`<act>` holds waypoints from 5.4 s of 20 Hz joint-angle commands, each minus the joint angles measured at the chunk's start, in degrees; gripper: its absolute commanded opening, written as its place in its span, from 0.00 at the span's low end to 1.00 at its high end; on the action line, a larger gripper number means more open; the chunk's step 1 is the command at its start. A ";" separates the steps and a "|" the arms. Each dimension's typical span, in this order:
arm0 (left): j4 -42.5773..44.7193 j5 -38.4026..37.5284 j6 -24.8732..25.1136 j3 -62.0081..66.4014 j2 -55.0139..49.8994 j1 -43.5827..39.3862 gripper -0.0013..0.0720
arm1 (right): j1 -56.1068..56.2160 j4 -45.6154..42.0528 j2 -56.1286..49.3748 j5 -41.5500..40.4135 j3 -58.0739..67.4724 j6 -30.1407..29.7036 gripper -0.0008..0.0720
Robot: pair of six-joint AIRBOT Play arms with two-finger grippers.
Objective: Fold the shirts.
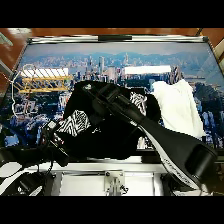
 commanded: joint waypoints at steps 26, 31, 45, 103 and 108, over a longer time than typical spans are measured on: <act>5.55 13.44 -8.70 12.00 -0.02 6.62 0.10 | -2.38 -17.16 25.49 -12.76 -4.13 5.57 0.12; 4.44 13.38 -11.10 12.09 -1.81 11.43 0.10 | -2.36 -17.00 34.75 -16.28 -15.32 20.61 0.12; -9.73 11.58 6.12 4.66 -16.11 6.45 0.10 | -16.48 -9.31 39.93 0.92 -32.54 21.03 0.76; -8.31 -0.87 6.12 23.76 -18.67 19.15 0.10 | 0.70 0.09 30.69 2.93 -12.61 8.76 0.12; -7.65 -3.10 6.84 20.50 -18.95 18.95 0.33 | 0.70 1.70 26.77 11.04 -12.55 7.74 0.12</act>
